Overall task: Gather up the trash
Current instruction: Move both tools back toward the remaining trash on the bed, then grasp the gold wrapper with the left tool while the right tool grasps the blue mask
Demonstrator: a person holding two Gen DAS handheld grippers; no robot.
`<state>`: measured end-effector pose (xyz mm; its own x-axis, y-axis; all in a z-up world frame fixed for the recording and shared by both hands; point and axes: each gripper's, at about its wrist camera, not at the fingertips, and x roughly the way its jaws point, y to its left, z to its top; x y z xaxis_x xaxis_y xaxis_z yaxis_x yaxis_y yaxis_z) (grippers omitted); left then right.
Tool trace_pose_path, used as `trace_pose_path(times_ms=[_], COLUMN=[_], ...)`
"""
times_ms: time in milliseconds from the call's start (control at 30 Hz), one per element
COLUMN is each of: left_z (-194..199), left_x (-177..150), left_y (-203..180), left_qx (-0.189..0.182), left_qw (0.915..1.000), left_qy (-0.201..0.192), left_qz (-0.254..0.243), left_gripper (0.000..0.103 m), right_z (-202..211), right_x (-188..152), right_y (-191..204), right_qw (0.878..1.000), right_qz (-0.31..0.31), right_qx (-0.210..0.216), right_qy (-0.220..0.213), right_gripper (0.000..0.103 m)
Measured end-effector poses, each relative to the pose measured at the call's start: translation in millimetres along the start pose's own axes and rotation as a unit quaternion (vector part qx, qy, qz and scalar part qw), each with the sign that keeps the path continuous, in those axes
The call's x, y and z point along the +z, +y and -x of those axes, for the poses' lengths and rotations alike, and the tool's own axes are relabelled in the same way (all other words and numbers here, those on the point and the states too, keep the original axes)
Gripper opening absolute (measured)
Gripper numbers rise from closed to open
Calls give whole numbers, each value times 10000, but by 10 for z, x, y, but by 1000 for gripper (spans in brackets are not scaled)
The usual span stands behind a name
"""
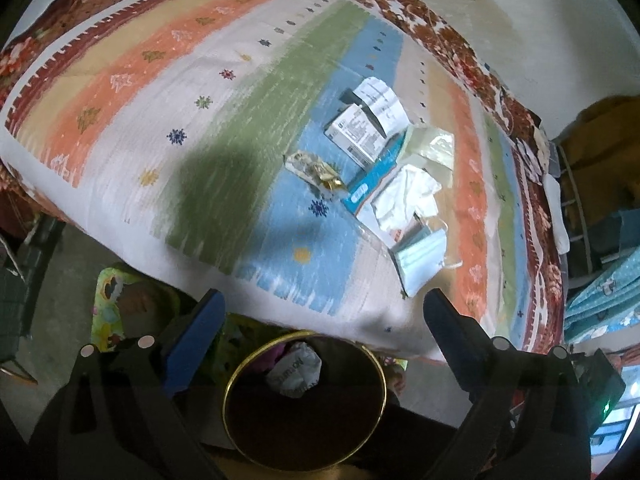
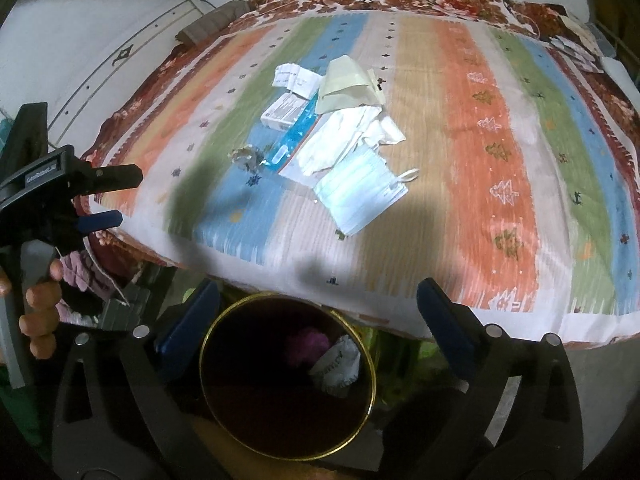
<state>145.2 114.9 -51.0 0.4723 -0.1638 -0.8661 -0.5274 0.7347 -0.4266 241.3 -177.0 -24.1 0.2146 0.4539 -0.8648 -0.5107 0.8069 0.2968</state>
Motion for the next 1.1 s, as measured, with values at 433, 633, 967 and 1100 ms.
trace_pose_path(times_ms=[433, 633, 967, 1100], left_z=[-369, -570, -837, -905], left_x=[603, 757, 885, 946], left_y=[8, 36, 54, 108], left_qx=[109, 34, -2, 39], left_qw=[9999, 9997, 9992, 9992], left_qy=[102, 236, 391, 387], left_qz=[11, 73, 3, 47], left_gripper=[97, 96, 88, 84], right_z=[-244, -439, -760, -895], right_x=[427, 573, 726, 787], right_y=[-145, -186, -258, -267], right_qw=[9991, 9986, 9952, 9926], right_qz=[-399, -508, -955, -1189], right_qx=[-126, -175, -173, -197], right_qy=[-81, 8, 137, 153], right_gripper=[94, 94, 94, 93])
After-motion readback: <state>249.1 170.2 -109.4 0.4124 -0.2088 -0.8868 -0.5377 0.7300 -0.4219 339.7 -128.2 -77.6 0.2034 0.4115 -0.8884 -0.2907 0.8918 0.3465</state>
